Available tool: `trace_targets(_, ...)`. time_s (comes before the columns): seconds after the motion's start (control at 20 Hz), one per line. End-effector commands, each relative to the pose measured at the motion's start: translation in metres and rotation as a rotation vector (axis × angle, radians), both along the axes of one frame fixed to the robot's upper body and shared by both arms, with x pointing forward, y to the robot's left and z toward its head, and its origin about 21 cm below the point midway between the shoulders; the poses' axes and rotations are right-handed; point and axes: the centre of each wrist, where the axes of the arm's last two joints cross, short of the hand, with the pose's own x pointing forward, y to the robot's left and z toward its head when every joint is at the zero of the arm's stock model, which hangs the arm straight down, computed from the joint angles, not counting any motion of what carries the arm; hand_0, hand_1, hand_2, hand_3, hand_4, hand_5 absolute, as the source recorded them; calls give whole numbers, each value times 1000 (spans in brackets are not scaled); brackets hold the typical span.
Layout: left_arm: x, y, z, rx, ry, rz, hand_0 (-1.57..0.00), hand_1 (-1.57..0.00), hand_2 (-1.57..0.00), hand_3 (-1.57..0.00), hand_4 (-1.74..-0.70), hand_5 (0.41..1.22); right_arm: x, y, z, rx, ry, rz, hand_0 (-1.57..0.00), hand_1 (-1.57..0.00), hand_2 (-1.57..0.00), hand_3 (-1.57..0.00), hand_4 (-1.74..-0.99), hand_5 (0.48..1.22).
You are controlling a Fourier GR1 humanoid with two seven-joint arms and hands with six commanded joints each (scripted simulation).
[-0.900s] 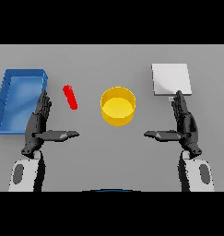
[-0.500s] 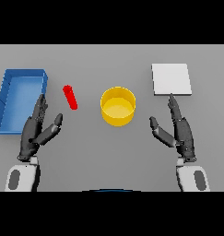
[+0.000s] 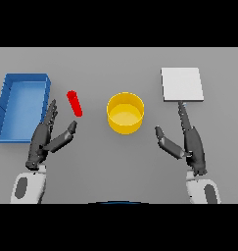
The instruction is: Pick up the red beaker and tilt it to pour out 1 green nut into yellow bowl. Pick up the yellow bowl and place it on the metallic measuring scale.
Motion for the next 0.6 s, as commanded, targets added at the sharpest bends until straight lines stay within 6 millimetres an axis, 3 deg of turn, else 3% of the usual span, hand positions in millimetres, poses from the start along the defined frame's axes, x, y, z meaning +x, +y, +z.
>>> trace_targets(0.0,8,0,-3,5,-2,5,1,1,1,1,-1116,627,-1,0,0,10,-6,7,1,1,1,1,-1143,650)
trace_targets(0.4,61,-8,-14,13,-4,16,1,1,1,1,-1154,629,-2,-8,-2,51,-12,16,1,1,1,1,-1229,667)
trace_targets(0.55,75,-12,-20,4,-2,16,1,1,1,1,-1180,635,1,-1,-4,47,1,20,1,1,1,1,-1239,668)
